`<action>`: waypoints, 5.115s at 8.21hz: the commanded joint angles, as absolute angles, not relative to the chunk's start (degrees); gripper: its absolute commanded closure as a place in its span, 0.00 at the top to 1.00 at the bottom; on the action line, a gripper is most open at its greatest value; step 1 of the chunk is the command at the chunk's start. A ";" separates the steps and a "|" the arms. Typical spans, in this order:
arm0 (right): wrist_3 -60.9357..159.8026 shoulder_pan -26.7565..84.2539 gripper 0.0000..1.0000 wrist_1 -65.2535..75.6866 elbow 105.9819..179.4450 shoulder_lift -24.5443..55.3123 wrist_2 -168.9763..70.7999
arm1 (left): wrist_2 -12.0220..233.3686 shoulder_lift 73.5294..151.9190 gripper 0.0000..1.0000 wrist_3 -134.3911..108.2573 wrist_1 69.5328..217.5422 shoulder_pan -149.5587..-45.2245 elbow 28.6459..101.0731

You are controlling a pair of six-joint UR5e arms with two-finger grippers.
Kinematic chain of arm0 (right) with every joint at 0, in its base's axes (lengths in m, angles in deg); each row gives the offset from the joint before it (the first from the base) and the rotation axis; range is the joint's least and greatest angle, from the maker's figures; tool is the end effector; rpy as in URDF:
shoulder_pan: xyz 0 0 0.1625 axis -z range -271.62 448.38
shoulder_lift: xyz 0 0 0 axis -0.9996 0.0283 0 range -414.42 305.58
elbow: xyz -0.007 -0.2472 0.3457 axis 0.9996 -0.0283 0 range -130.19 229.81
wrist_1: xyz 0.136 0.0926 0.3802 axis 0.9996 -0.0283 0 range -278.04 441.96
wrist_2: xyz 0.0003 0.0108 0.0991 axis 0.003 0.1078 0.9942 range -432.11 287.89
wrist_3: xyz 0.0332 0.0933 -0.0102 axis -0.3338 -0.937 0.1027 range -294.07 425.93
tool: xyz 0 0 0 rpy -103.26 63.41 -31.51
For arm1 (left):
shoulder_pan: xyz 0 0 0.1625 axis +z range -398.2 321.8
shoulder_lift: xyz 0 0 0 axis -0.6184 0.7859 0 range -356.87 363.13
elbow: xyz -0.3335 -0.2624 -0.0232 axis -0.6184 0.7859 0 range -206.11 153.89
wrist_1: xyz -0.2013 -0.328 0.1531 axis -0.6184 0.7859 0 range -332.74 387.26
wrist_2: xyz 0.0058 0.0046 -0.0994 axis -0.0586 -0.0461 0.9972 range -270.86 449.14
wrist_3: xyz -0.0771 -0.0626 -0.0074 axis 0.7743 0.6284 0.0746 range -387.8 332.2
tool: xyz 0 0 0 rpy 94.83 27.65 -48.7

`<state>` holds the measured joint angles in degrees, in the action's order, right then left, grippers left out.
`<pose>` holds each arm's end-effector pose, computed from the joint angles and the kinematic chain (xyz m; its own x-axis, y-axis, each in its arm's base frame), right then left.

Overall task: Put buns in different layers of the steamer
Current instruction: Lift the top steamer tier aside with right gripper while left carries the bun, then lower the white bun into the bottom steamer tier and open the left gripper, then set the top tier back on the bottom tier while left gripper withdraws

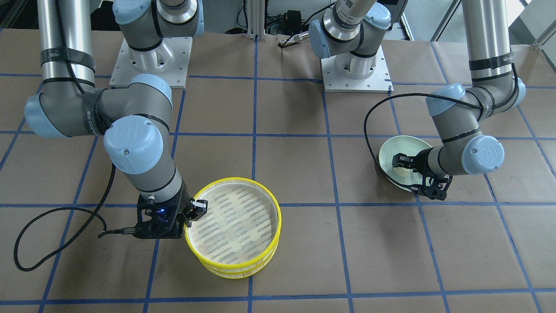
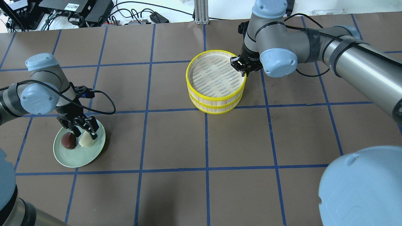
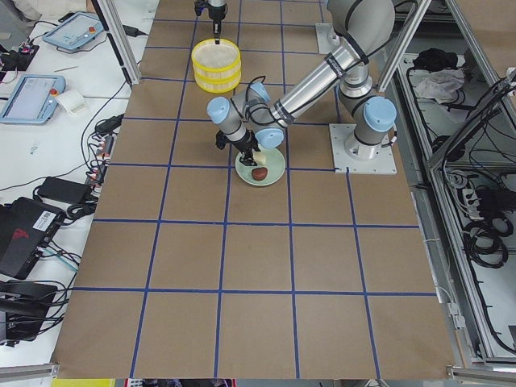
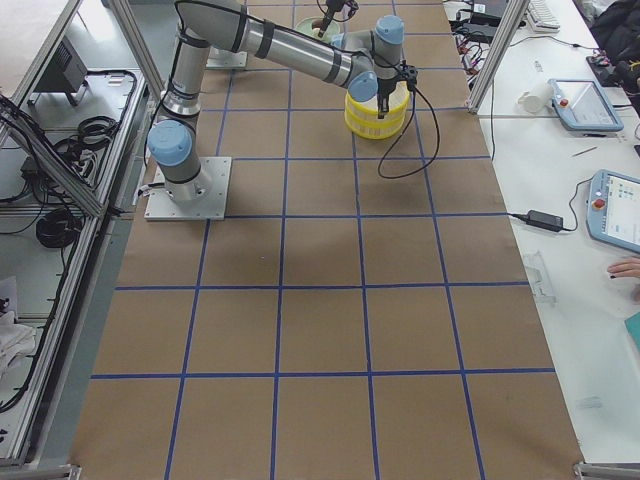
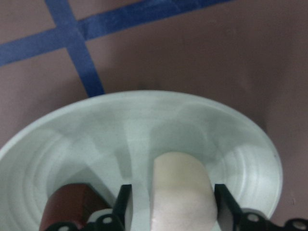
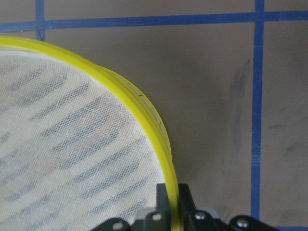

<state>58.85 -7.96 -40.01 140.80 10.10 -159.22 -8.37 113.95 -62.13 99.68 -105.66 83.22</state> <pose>0.2085 -0.6235 0.2820 -0.9981 0.0079 -0.0617 0.0134 0.9960 -0.0889 0.0825 -0.5124 0.1774 -0.9717 0.2055 0.1167 0.2350 0.8925 0.3850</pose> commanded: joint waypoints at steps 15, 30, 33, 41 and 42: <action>97.84 17.89 0.00 -27.90 137.26 16.06 -160.53 | 19.29 109.56 0.00 -24.56 90.64 -128.63 67.22; 97.05 17.89 0.00 -27.99 138.05 16.15 -160.09 | 27.88 123.80 0.84 -7.23 71.12 -139.01 66.97; 97.05 17.89 0.00 -27.99 138.05 16.07 -160.09 | 27.97 123.80 0.87 -7.14 71.12 -139.01 66.79; 66.53 0.00 0.00 -28.25 137.96 17.39 -163.08 | 10.71 107.48 1.00 -23.79 100.33 -128.84 64.32; 60.20 -3.26 0.00 -28.51 137.96 16.34 -162.99 | 8.65 105.02 1.00 -28.98 105.69 -126.11 64.42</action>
